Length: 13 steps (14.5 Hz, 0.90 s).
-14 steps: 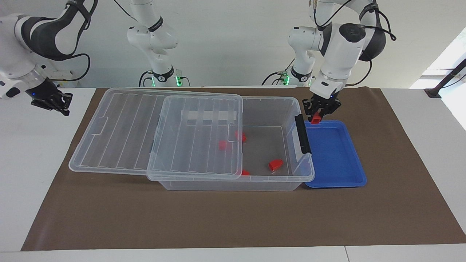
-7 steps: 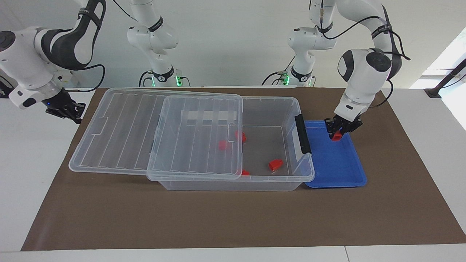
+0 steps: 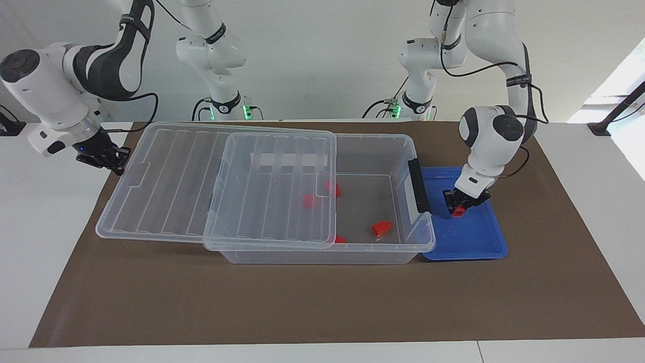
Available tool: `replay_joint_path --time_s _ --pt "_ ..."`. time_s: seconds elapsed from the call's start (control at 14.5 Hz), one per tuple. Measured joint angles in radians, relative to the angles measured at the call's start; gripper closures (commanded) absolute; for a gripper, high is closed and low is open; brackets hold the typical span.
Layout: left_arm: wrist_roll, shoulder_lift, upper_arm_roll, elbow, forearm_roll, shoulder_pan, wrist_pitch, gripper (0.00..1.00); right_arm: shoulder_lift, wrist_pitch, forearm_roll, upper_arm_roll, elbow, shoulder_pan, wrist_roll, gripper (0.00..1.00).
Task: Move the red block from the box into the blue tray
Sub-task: 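Carry the red block over the blue tray and release it, then withdraw the left gripper while the right gripper slides the lid back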
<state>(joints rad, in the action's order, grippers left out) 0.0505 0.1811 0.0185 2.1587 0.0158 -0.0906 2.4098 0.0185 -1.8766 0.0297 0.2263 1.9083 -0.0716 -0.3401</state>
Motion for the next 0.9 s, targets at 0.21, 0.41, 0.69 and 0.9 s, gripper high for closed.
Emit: replay_joint_path --time_s 0.21,0.41,0.69,0.9 --pt "0.000 0.016 0.004 0.009 0.000 0.000 0.011 0.00 -0.003 -0.005 0.000 -0.019 0.003 0.000 0.015 1.00" --pt "0.000 0.011 0.004 0.004 0.000 0.001 0.009 0.00 -0.007 -0.005 0.000 -0.056 0.005 0.000 0.063 1.00" --pt "0.000 -0.039 0.005 -0.077 0.000 0.001 -0.135 0.00 -0.007 -0.013 -0.001 -0.084 0.007 0.001 0.094 1.00" --pt "0.000 -0.106 0.009 -0.208 0.000 0.001 -0.343 0.00 -0.007 -0.013 -0.001 -0.115 0.008 0.001 0.137 1.00"
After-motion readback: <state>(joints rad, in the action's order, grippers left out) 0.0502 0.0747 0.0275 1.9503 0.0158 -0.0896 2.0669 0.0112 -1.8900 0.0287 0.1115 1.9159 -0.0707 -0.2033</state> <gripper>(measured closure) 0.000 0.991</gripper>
